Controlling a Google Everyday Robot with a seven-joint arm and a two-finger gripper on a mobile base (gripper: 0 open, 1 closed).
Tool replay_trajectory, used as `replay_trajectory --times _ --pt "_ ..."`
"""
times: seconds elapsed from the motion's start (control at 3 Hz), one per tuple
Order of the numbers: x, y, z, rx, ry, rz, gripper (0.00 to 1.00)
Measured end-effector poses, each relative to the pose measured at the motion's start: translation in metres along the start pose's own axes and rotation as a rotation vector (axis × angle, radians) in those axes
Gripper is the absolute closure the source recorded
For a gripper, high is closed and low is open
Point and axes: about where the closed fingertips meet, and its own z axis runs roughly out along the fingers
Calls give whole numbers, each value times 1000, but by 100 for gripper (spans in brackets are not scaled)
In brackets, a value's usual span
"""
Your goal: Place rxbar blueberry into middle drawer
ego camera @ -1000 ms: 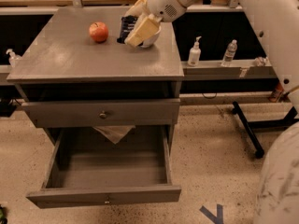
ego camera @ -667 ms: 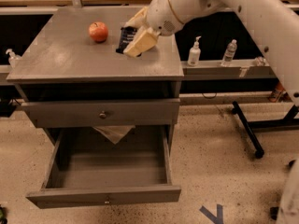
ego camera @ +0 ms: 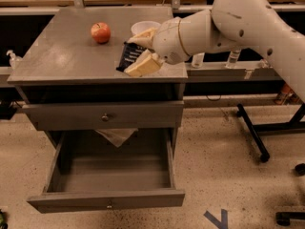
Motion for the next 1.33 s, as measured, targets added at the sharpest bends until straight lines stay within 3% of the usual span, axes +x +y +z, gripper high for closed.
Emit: replay_trajectory --times 0.33,0.67,1.0,1.33 --pt "1 1 0 2 1 2 100" --pt "18 10 18 -10 -40 26 100" --pt "73 52 66 -14 -172 115 100" --pt "130 99 112 12 -257 181 100"
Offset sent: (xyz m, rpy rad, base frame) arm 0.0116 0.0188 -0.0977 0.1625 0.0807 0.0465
